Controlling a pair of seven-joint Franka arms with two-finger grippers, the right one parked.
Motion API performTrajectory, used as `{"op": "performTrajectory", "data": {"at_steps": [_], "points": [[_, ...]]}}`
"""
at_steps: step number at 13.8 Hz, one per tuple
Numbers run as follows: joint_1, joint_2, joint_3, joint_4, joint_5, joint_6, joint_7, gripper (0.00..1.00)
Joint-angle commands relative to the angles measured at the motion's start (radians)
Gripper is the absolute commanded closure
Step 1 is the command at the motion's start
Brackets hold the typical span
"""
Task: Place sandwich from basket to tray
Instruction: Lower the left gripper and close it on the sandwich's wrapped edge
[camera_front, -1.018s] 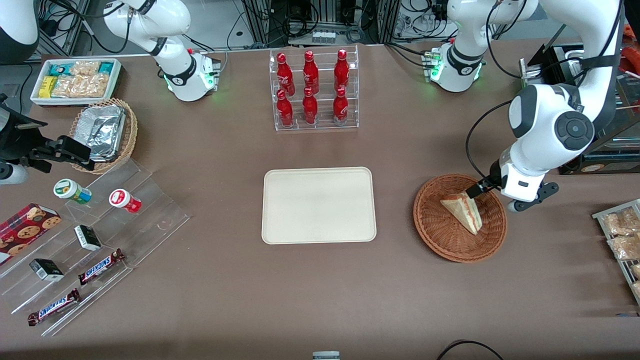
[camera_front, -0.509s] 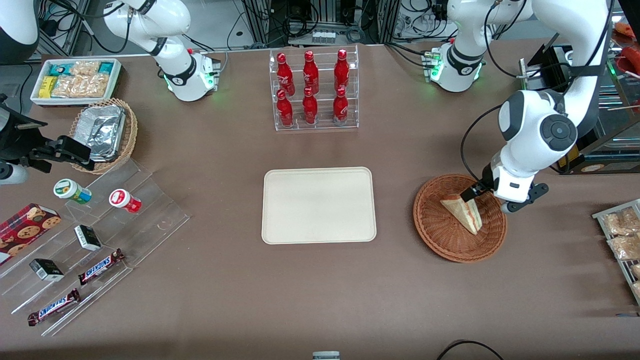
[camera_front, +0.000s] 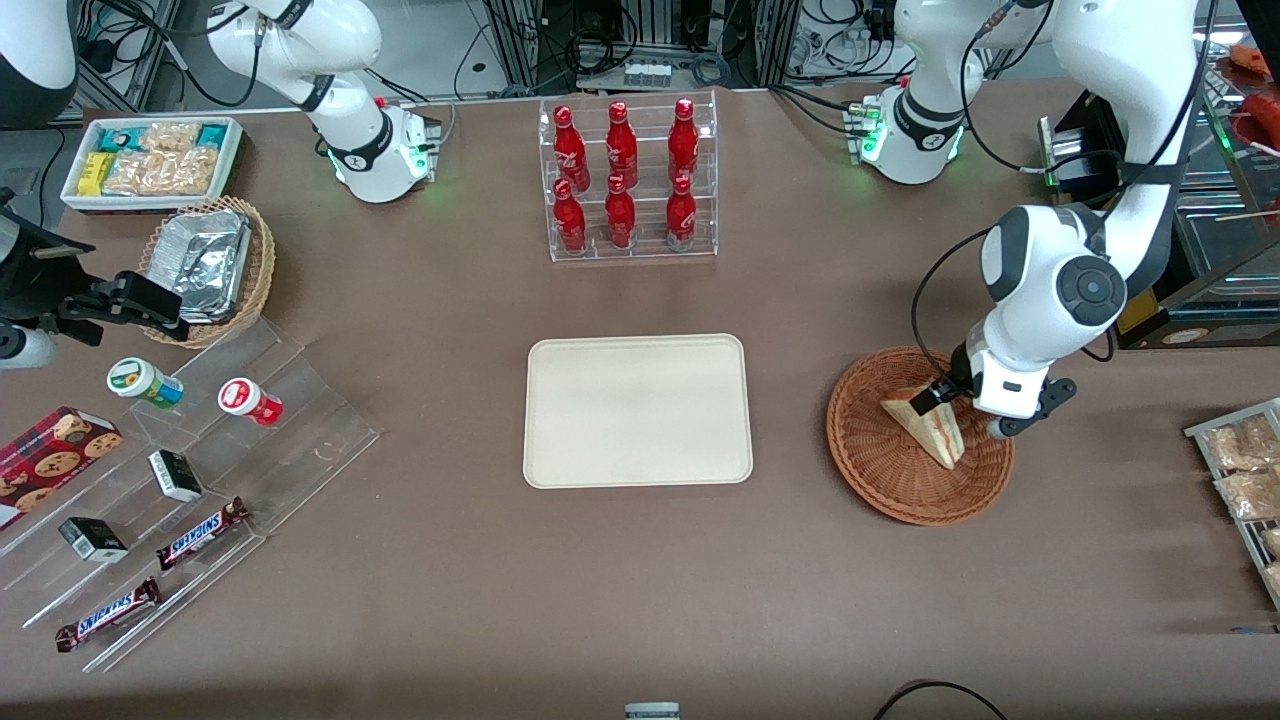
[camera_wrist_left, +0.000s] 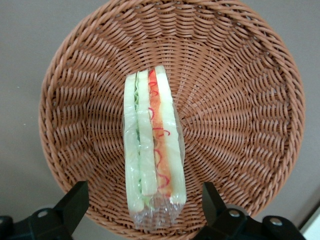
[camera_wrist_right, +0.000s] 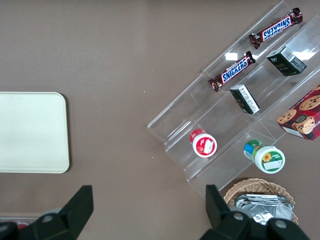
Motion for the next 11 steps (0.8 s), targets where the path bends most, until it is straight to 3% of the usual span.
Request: {"op": "performTrajectory", "data": {"at_steps": [1,3,5,11], "points": [[-0.007,0.031,0.003,-0.001,0.014,0.041,-0.026,0.0],[-0.007,0.048,0.003,-0.001,0.014,0.064,-0.026,0.01],[-0.007,0.067,0.003,-0.002,0.014,0.081,-0.028,0.11],[-0.007,0.075,0.003,-0.004,0.014,0.094,-0.069,0.9]]}}
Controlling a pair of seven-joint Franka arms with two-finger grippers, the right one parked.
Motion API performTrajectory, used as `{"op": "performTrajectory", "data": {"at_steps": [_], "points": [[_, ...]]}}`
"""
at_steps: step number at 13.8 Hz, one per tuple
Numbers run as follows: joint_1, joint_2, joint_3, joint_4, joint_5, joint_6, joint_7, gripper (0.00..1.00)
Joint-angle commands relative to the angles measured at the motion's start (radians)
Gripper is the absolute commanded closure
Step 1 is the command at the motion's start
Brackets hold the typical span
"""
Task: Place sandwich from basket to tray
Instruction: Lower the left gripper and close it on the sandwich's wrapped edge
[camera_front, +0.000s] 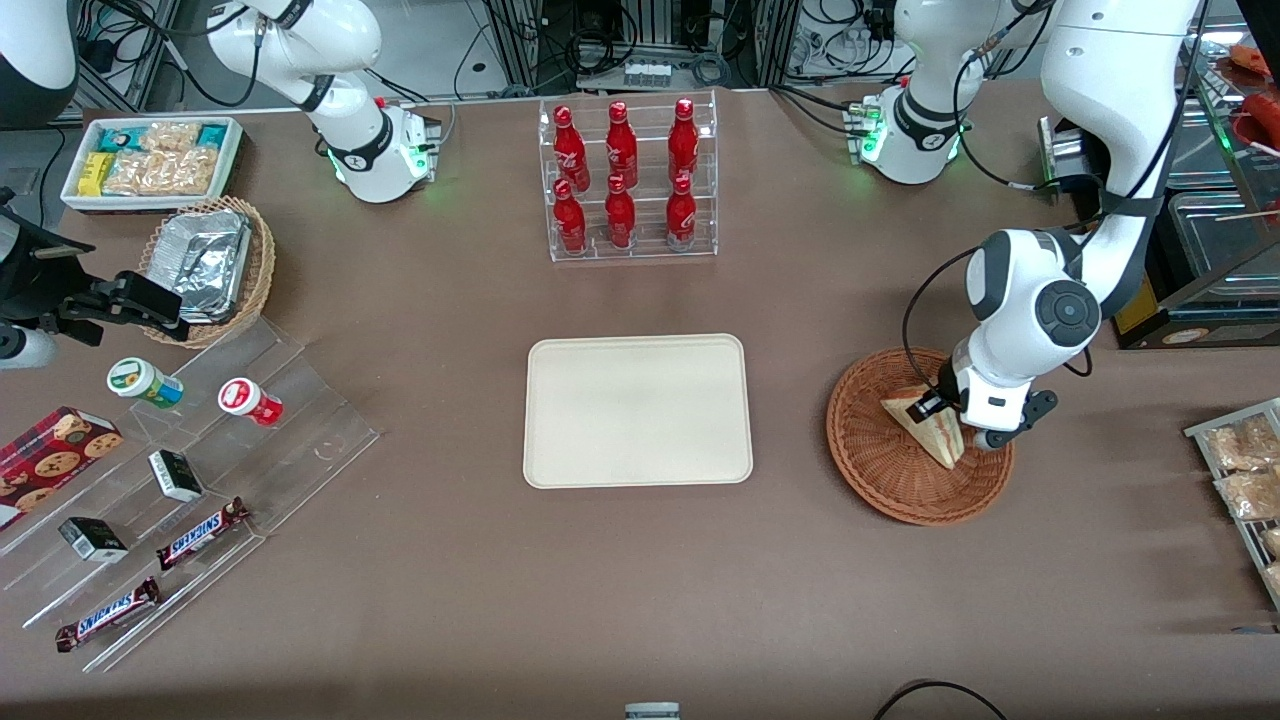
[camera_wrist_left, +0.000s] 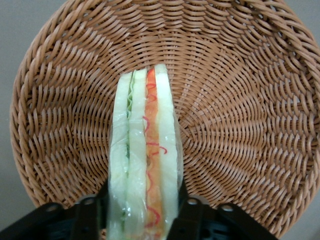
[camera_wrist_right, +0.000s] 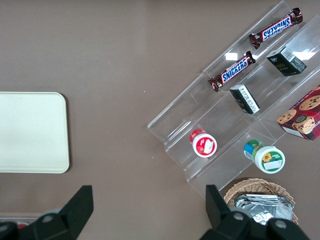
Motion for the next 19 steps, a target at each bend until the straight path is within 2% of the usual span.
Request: {"op": "performTrajectory", "data": {"at_steps": [1,9,13,16,19], "points": [[-0.006,-0.002,0.003,-0.004,0.014,0.018,-0.032,1.0],[0.001,-0.013,0.007,0.019,0.021,-0.001,-0.017,1.0],[-0.008,-0.015,0.004,0.168,0.099,-0.243,-0.009,1.0],[-0.026,-0.024,-0.014,0.272,0.107,-0.404,0.038,1.0],[-0.074,-0.044,-0.046,0.31,0.109,-0.455,0.055,1.0]]}}
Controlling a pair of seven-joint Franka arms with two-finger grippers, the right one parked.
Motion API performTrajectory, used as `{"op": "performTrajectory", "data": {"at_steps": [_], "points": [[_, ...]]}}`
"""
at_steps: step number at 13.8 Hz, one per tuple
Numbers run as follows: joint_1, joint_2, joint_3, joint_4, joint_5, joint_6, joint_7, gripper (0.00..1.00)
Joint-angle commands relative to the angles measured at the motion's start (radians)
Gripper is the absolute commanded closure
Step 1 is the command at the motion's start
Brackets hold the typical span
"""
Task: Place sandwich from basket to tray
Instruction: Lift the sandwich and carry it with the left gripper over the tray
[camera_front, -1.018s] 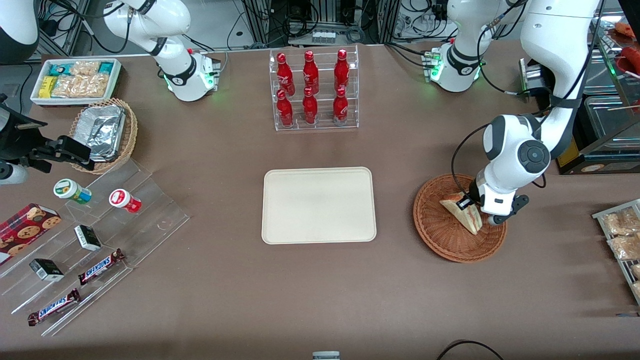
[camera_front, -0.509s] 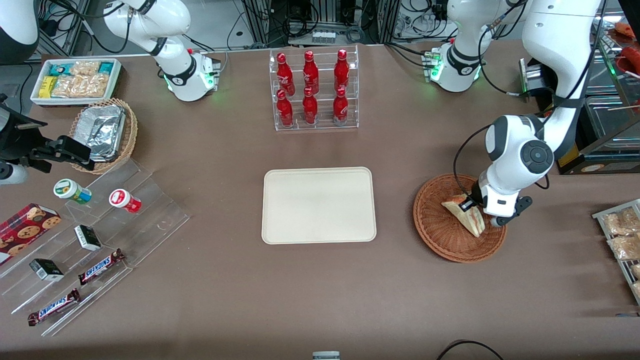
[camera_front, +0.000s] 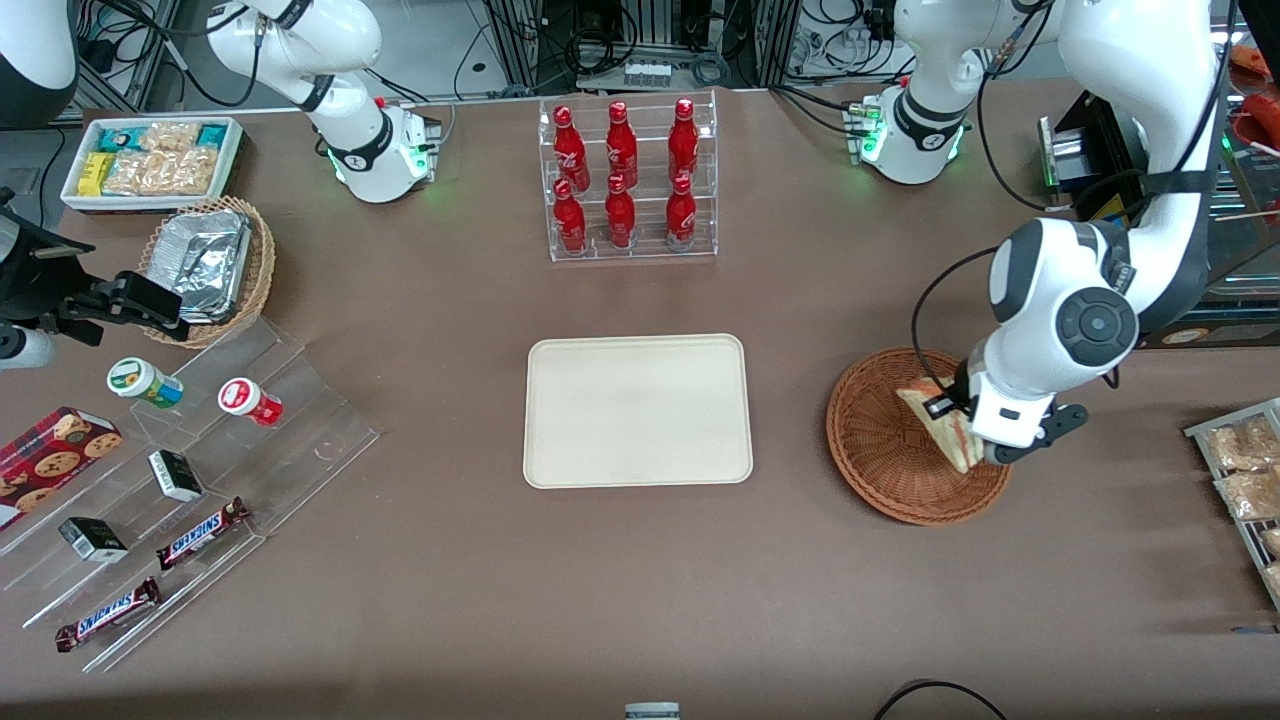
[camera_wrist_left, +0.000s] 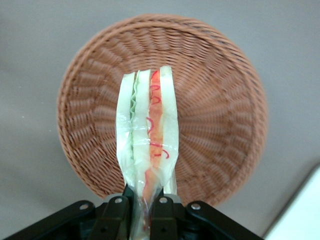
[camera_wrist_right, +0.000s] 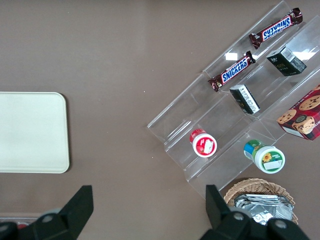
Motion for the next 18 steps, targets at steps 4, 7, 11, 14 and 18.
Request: {"op": "performTrajectory", "data": {"at_steps": [4,7,11,14,18], "points": [[-0.132,-0.018,-0.017,0.089,0.013,-0.114,0.18,1.0],[-0.231,-0.002,-0.018,0.113,0.0,-0.108,0.221,1.0],[-0.333,0.096,-0.019,0.185,-0.006,-0.099,0.216,1.0],[-0.401,0.196,-0.018,0.28,-0.029,-0.097,0.163,1.0],[-0.465,0.32,-0.018,0.386,-0.029,-0.07,0.09,1.0]]}}
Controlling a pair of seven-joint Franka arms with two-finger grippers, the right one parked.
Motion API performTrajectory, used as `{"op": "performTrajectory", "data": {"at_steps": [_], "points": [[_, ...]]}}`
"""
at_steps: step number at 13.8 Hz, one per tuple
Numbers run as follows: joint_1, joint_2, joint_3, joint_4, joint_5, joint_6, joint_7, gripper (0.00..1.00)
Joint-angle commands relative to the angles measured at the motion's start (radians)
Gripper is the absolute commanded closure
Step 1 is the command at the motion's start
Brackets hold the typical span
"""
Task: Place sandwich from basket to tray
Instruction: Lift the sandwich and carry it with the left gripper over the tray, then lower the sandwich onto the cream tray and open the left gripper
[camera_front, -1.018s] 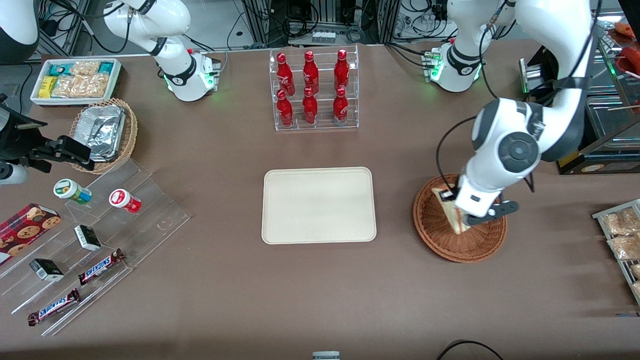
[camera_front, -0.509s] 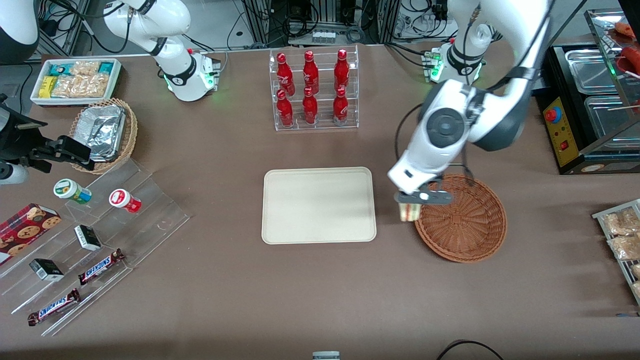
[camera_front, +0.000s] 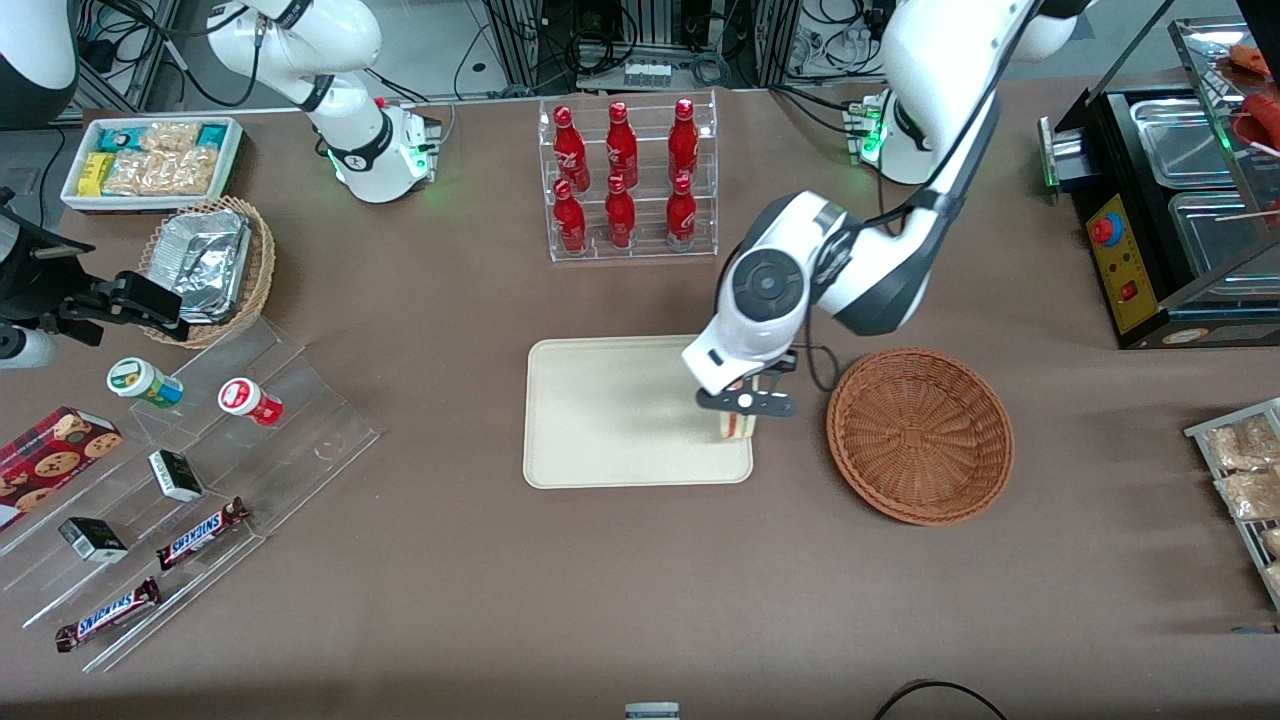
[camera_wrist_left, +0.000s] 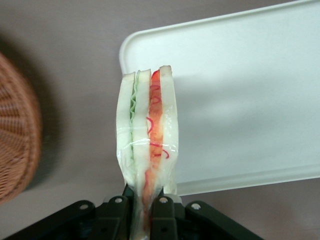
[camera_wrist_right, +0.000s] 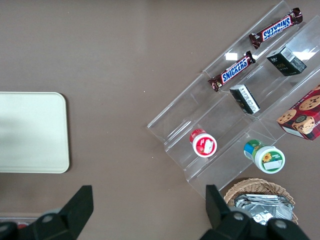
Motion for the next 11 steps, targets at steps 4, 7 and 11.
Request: {"op": "performTrajectory", "data": {"at_steps": [4,7,11], "points": [[-0.067,0.136,0.015,0.099,-0.001,0.097,-0.085,1.0],[-0.067,0.166,0.015,0.099,-0.001,0.145,-0.1,1.0],[-0.081,0.193,0.015,0.099,0.001,0.174,-0.114,1.0]]}}
